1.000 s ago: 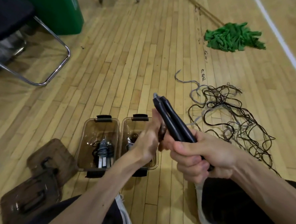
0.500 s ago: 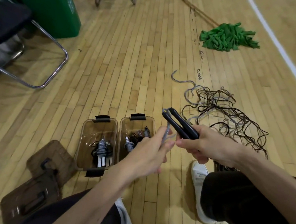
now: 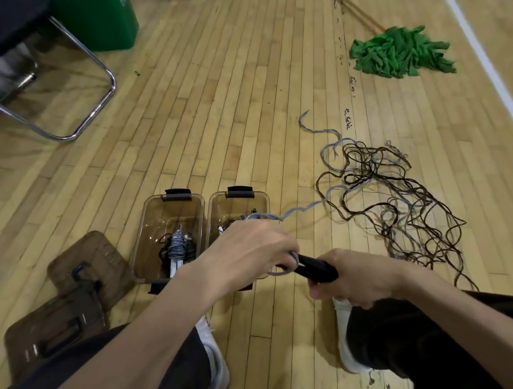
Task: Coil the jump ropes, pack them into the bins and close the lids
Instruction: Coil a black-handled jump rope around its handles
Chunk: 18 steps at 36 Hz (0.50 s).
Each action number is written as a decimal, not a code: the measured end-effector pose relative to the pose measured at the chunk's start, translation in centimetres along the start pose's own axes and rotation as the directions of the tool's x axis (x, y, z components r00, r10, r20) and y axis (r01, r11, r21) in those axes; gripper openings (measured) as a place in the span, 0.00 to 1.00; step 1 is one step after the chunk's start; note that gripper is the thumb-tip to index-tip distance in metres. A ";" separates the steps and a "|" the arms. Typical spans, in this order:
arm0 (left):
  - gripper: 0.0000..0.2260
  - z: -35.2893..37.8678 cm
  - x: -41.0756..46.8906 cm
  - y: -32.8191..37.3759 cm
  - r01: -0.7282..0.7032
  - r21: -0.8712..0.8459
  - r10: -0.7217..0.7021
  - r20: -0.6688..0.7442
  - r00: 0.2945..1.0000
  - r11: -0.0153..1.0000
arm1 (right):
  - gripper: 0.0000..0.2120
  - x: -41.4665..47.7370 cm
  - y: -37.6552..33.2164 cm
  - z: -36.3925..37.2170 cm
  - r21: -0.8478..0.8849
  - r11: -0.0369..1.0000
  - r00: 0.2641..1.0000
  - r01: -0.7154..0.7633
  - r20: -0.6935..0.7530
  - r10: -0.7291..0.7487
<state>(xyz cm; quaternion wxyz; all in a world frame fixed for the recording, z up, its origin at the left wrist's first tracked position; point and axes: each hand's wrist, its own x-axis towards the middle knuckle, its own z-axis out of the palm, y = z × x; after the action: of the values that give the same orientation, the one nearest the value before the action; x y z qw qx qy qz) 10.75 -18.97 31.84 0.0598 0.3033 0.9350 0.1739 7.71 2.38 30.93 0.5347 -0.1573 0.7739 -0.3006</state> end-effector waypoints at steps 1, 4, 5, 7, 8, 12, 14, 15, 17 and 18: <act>0.06 -0.1 0.0 -0.1 0.019 -0.049 -0.018 0.016 1.000 0.999 | 0.05 -0.1 -0.1 0.1 -0.012 1.000 0.999 0.004 0.042 -0.004; 0.08 -0.1 0.0 -0.3 0.084 -0.197 -0.068 0.088 0.994 0.977 | 0.06 -0.2 -0.2 0.4 -0.030 0.999 0.993 0.021 0.119 -0.017; 0.08 -0.1 0.0 -0.2 0.096 -0.236 -0.074 0.102 0.992 0.967 | 0.07 -0.2 -0.3 0.5 -0.042 0.999 0.992 0.025 0.125 -0.019; 0.08 0.0 0.0 -0.2 0.121 -0.308 -0.087 0.122 0.989 0.944 | 0.11 -0.3 -0.4 0.6 -0.091 0.995 0.994 0.039 0.109 -0.029; 0.07 0.0 0.0 -0.3 0.135 -0.341 -0.097 0.126 0.987 0.930 | 0.13 -0.4 -0.4 0.6 -0.104 0.993 0.994 0.051 0.097 -0.041; 0.06 0.2 0.0 -0.5 0.168 -0.422 -0.134 0.110 0.985 0.891 | 0.22 -0.8 -0.5 0.6 -0.140 0.986 0.996 0.087 0.028 -0.084; 0.06 0.3 0.0 -0.4 0.178 -0.453 -0.140 0.117 0.983 0.874 | 0.26 -0.8 -0.6 0.8 -0.185 0.979 0.996 0.088 -0.014 -0.093; 0.06 0.3 0.0 -0.3 0.184 -0.462 -0.142 0.125 0.982 0.868 | 0.28 -0.7 -0.6 0.9 -0.195 0.977 0.995 0.083 -0.032 -0.090; 0.07 0.3 0.0 -0.2 0.193 -0.470 -0.143 0.140 0.980 0.861 | 0.31 -0.8 -0.7 1.1 -0.203 0.977 0.995 0.062 -0.062 -0.076; 0.07 0.3 0.0 -0.2 0.194 -0.473 -0.143 0.141 0.980 0.859 | 0.31 -0.8 -0.7 1.2 -0.206 0.977 0.995 0.055 -0.071 -0.071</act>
<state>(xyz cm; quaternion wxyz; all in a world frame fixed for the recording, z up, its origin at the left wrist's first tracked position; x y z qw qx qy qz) 10.70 -19.04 31.48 0.1959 0.2040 0.8802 0.3810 9.08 1.92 31.68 0.4754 -0.2236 0.8156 -0.2424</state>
